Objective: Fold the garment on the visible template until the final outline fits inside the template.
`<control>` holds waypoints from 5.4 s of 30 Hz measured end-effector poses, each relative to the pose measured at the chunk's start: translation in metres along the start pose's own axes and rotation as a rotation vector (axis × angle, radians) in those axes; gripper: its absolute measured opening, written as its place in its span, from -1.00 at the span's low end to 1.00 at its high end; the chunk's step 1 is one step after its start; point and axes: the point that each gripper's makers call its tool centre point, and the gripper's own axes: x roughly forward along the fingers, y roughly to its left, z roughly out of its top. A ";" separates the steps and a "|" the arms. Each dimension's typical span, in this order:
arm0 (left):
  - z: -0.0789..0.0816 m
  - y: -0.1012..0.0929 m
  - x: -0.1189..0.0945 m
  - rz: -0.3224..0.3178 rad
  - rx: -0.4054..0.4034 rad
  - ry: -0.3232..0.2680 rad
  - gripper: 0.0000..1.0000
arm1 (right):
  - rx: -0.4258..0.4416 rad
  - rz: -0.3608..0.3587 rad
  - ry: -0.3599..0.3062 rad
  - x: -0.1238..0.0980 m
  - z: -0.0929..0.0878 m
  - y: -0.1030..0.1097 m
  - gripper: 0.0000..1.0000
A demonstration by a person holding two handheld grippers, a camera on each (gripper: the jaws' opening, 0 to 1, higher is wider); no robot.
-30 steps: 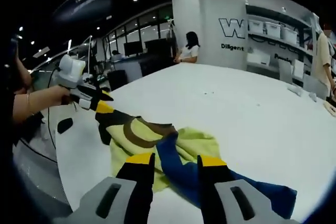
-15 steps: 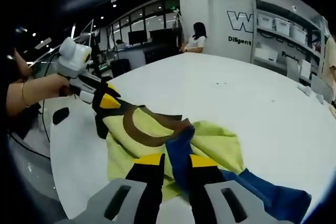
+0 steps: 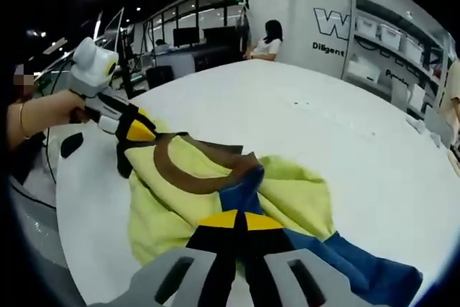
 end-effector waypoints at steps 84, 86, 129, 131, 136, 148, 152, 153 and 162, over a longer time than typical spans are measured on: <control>0.186 0.041 -0.027 0.152 0.145 -0.380 -0.99 | -0.207 -0.226 -0.169 -0.036 0.165 -0.109 -1.00; 0.185 0.048 -0.017 0.146 0.088 -0.374 -0.99 | -0.205 -0.223 -0.160 -0.028 0.167 -0.111 -1.00; 0.122 0.108 0.140 0.292 0.255 -0.007 -0.99 | -0.198 -0.230 0.151 0.150 0.083 -0.173 -1.00; 0.122 0.108 0.139 0.294 0.267 -0.012 -0.99 | -0.211 -0.238 0.144 0.146 0.081 -0.171 -1.00; 0.121 0.108 0.135 0.278 0.242 -0.017 -0.94 | -0.135 -0.228 0.122 0.141 0.080 -0.165 -1.00; 0.134 0.093 0.098 0.207 0.092 -0.078 -0.02 | 0.131 -0.199 -0.017 0.117 0.104 -0.155 -0.18; 0.135 0.084 0.087 0.195 0.101 -0.083 0.23 | 0.131 -0.176 -0.050 0.109 0.111 -0.147 -0.06; 0.135 0.081 0.083 0.190 0.093 -0.087 0.30 | 0.130 -0.173 -0.064 0.105 0.113 -0.144 0.02; 0.133 0.054 0.054 0.160 0.150 -0.140 0.76 | 0.101 -0.077 -0.088 0.079 0.110 -0.111 0.41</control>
